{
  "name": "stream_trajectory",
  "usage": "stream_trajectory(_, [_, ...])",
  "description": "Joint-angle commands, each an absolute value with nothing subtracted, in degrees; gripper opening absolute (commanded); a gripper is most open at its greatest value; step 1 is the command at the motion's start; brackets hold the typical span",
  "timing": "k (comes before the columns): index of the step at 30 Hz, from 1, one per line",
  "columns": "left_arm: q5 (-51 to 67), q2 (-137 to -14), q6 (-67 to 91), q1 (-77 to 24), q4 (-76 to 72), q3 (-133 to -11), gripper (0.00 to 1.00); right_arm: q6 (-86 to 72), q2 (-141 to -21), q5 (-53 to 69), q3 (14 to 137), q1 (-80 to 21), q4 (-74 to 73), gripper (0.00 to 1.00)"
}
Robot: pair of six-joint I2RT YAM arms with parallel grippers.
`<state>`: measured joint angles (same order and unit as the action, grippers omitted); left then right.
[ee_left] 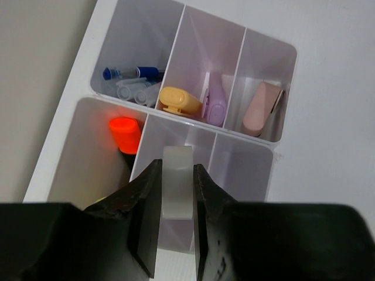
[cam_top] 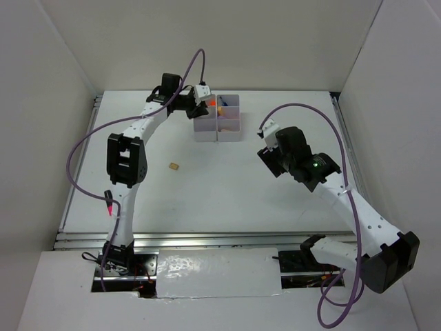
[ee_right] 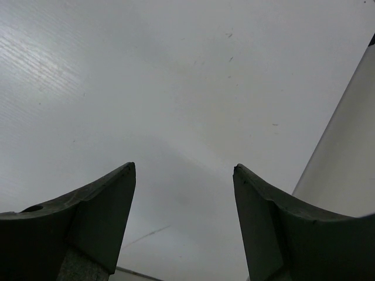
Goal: Sort the stationery into containers
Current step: Place the stationery into the container
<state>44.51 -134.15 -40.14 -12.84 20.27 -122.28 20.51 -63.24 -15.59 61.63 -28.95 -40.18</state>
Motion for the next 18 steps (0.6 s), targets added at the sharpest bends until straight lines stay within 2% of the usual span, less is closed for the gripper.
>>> stream_trajectory(1, [44.56, -134.82, -42.1, -13.1, 18.2, -124.45, 0.2, 19.51, -63.46, -15.12, 64.34, -28.3, -41.22, 0.74])
stream_trajectory(2, [44.47, -134.74, -41.93, -13.1, 17.85, -124.11, 0.31, 19.51, -63.54, -15.12, 64.25, -28.39, -41.39, 0.74])
stream_trajectory(4, [43.95, -133.78, -40.7, -13.1, 16.44, -123.58, 0.45, 19.51, -63.54, -14.94, 64.25, -28.39, -41.57, 0.75])
stream_trajectory(8, [43.85, -129.04, -36.84, -12.75, 13.8, -121.03, 0.56, 19.86, -63.81, -15.21, 64.6, -28.39, -41.83, 0.76])
stream_trajectory(11, [44.82, -122.12, -32.35, -11.87, 11.6, -115.87, 0.74, 20.21, -63.9, -15.21, 65.3, -28.39, -41.75, 0.77])
stream_trajectory(16, [46.75, -111.29, -36.1, -7.49, 20.1, -109.08, 0.73, 20.74, -63.72, -15.47, 66.18, -28.13, -42.01, 0.77])
stream_trajectory(18, [47.38, -108.03, -45.72, -6.07, 33.61, -108.02, 0.71, 21.09, -63.54, -15.47, 66.18, -28.12, -41.92, 0.78])
